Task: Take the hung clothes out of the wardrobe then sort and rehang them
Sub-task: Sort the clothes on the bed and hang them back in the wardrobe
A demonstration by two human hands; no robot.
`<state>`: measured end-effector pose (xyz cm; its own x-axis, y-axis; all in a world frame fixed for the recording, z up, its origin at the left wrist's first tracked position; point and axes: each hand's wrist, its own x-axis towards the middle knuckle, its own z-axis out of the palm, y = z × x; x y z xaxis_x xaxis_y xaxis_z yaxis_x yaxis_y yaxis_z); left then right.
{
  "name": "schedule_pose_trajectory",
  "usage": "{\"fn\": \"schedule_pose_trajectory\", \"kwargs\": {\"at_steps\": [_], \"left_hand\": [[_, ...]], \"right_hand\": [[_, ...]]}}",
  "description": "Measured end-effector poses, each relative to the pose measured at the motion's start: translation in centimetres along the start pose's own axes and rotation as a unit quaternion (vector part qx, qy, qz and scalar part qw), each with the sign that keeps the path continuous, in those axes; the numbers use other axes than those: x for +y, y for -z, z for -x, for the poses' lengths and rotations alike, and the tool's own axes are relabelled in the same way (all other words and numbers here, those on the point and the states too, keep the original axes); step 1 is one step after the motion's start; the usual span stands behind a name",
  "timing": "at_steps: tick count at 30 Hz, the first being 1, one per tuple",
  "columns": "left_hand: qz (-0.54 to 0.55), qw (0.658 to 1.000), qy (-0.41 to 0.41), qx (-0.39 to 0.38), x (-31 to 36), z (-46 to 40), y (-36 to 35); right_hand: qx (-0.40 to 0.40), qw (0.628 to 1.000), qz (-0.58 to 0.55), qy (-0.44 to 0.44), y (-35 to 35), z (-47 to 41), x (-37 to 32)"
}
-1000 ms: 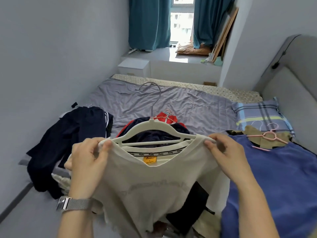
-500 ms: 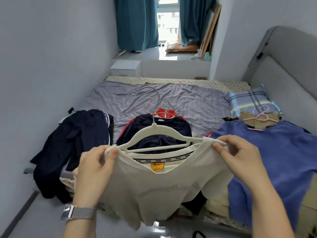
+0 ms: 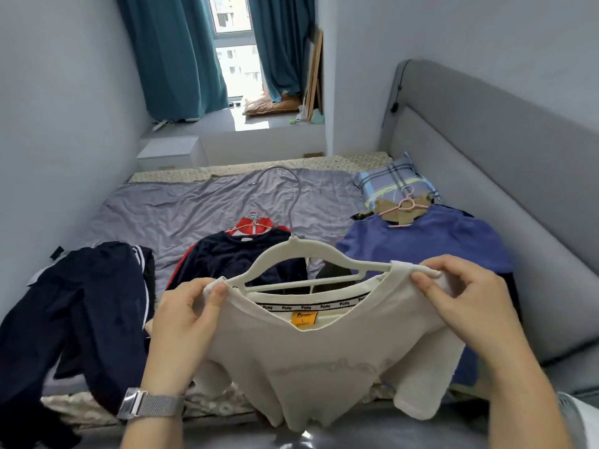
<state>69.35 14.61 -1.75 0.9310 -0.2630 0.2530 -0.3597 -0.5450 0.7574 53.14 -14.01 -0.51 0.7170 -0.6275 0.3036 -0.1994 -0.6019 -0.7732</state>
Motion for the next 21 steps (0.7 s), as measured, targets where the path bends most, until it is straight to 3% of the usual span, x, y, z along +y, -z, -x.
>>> {"fn": "schedule_pose_trajectory", "kwargs": {"at_steps": [12, 21], "left_hand": [[0.043, 0.996, -0.036, -0.063, 9.3, 2.5, -11.8], [0.035, 0.994, -0.029, -0.100, 11.3, 0.0, -17.3]], "right_hand": [[0.088, 0.995, 0.021, -0.039, 12.0, 0.0, 9.4], [0.122, 0.991, 0.043, -0.039, 13.4, -3.9, 12.4]]}}
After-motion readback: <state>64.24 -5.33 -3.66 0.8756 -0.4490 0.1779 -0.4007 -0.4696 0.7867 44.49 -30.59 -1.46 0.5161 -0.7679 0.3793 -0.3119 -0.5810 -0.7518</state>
